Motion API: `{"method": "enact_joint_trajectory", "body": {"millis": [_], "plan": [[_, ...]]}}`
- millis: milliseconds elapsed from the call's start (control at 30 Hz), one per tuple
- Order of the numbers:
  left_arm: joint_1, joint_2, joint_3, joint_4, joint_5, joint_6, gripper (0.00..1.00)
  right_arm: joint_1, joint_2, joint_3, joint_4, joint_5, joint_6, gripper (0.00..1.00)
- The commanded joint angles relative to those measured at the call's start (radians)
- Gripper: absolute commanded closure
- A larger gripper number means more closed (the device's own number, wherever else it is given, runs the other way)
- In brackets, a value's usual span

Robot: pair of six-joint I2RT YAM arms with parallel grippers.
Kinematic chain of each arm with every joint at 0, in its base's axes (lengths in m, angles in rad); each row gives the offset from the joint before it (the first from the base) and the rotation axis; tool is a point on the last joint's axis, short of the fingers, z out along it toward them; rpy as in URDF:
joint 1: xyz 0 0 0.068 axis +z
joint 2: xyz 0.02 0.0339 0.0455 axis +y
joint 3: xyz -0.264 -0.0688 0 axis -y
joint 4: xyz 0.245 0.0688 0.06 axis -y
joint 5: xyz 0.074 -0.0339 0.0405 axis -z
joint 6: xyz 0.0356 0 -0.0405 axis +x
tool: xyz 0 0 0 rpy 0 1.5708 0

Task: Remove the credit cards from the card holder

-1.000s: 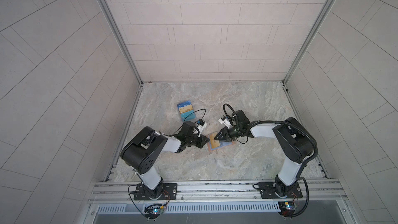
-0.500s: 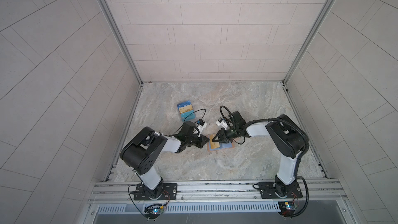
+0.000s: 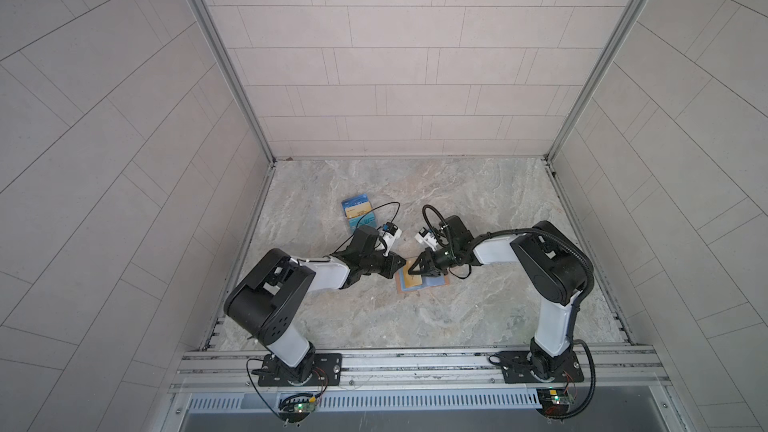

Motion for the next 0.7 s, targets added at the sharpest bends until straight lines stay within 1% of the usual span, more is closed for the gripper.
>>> {"method": "enact_joint_trajectory", "body": {"millis": [0, 200, 433, 667], "plan": [[-0.003, 0.027, 0.014, -0.019, 0.034, 0.026, 1.0, 0.008, 0.01, 0.001, -0.029, 0.029, -0.017, 0.78], [-0.007, 0.076, -0.02, 0.005, 0.047, 0.028, 1.0, 0.007, 0.006, 0.001, -0.028, 0.03, -0.019, 0.79], [-0.02, 0.1, -0.073, 0.026, 0.02, 0.026, 1.0, 0.006, 0.01, 0.008, -0.029, 0.03, -0.021, 0.79], [-0.019, 0.123, -0.097, 0.034, 0.003, 0.021, 1.0, -0.004, -0.019, 0.005, -0.019, 0.019, -0.01, 0.79]]}}
